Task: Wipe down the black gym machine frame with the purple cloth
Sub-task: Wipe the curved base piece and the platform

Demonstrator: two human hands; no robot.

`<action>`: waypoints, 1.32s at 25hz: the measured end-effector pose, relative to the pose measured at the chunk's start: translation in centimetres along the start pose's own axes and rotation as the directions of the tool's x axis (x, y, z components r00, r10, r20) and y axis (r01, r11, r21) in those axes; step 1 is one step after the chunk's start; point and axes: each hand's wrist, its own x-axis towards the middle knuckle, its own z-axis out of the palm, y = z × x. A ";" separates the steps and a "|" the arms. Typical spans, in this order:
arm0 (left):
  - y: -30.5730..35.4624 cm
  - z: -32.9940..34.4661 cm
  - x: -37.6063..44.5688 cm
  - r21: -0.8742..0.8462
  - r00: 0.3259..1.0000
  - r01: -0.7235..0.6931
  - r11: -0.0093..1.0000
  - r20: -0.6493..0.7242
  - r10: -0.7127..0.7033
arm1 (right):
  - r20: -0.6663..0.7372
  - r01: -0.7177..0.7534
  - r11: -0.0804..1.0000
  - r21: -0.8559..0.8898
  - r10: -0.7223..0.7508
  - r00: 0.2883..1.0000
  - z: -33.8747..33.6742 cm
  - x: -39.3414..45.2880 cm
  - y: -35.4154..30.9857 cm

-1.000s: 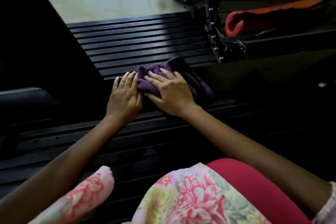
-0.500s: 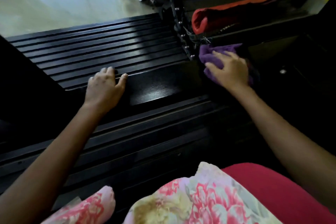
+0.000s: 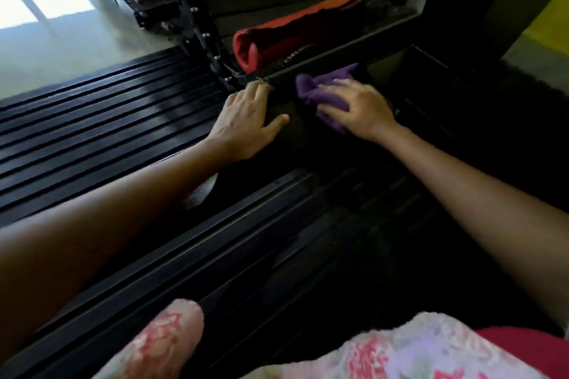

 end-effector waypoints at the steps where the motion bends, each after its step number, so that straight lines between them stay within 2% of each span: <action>1: 0.6 0.5 1.0 0.042 0.998 -0.067 0.997 0.015 0.067 | -0.024 -0.119 0.993 0.012 0.120 0.993 -0.7 0.4 1.8; 2: 1.1 1.2 2.0 0.076 0.993 -0.120 0.990 0.033 0.117 | -0.053 -0.222 0.975 -0.013 0.221 0.974 -0.8 0.7 2.7; 4: 2.0 2.9 3.8 0.107 0.989 -0.136 0.985 0.074 0.128 | -0.089 -0.300 0.949 -0.095 0.292 0.952 0.3 1.1 2.1; 6: 2.7 4.5 4.6 0.106 0.991 -0.094 0.990 0.105 0.083 | -0.089 -0.218 0.972 -0.093 0.210 0.974 1.2 0.2 0.4; 9: 2.9 5.2 4.3 0.056 0.994 -0.079 0.995 0.078 0.075 | 0.101 -0.032 0.995 -0.092 0.041 0.994 -1.4 -0.3 2.5; 10: 2.8 5.1 4.2 0.047 0.994 -0.084 0.995 0.069 0.081 | 0.147 -0.067 0.989 -0.132 0.086 0.985 -2.5 0.4 3.9; 11: 2.8 4.9 4.2 0.045 0.995 -0.082 0.996 0.064 0.079 | 0.155 -0.186 0.966 -0.177 0.214 0.965 -3.2 1.3 5.3; 13: 2.6 4.8 4.3 0.062 0.995 -0.072 0.995 0.068 0.067 | 0.061 -0.452 0.863 -0.226 0.475 0.878 -3.0 3.2 5.8; 15: 2.5 4.8 4.5 0.083 0.994 -0.065 0.994 0.093 0.057 | -0.040 -0.522 0.813 -0.259 0.531 0.847 -1.3 4.1 3.3; 17: 2.5 5.0 4.6 0.093 0.993 -0.067 0.993 0.099 0.058 | 0.006 -0.438 0.876 -0.202 0.449 0.894 0.1 3.1 0.4; 19: 2.3 5.1 4.7 0.073 0.996 -0.063 0.995 0.070 0.058 | 0.121 -0.195 0.972 -0.132 0.211 0.970 -0.2 0.7 -0.5; 21: 2.3 5.1 4.8 0.035 0.997 -0.050 0.998 0.056 0.048 | 0.249 0.002 0.996 -0.095 0.022 0.968 -2.2 0.0 2.4; 22: 2.3 5.1 4.8 0.026 0.997 -0.048 0.999 0.055 0.046 | 0.300 0.008 0.995 -0.104 0.024 0.954 -3.1 0.7 4.9; 23: 2.3 5.2 4.9 0.022 0.997 -0.050 0.998 0.057 0.049 | 0.314 -0.059 0.991 -0.121 0.095 0.945 -4.0 1.6 7.2; 25: 2.2 5.1 4.9 0.016 0.996 -0.057 0.998 0.064 0.056 | 0.264 -0.326 0.933 -0.150 0.356 0.896 -5.2 4.2 11.4; 27: 2.2 5.1 4.8 0.013 0.996 -0.064 0.998 0.062 0.063 | 0.136 -0.554 0.804 -0.218 0.587 0.798 -5.3 6.1 12.8; 28: 2.3 5.1 4.9 0.015 0.996 -0.068 0.998 0.058 0.067 | 0.079 -0.600 0.754 -0.266 0.637 0.766 -4.8 6.6 12.2; 29: 2.2 5.1 5.0 0.016 0.996 -0.069 0.998 0.055 0.068 | 0.044 -0.600 0.745 -0.292 0.637 0.770 -4.1 6.6 11.1; 30: 2.1 5.0 5.0 0.017 0.996 -0.067 0.998 0.052 0.066 | 0.042 -0.562 0.780 -0.277 0.594 0.804 -3.6 6.2 10.0; 32: 2.1 5.1 4.9 0.021 0.996 -0.073 0.997 0.048 0.072 | 0.133 -0.386 0.909 -0.155 0.407 0.904 -4.2 3.8 8.7; 33: 2.0 5.1 4.9 0.024 0.996 -0.077 0.997 0.042 0.076 | 0.202 -0.297 0.951 -0.082 0.308 0.930 -5.1 1.8 8.7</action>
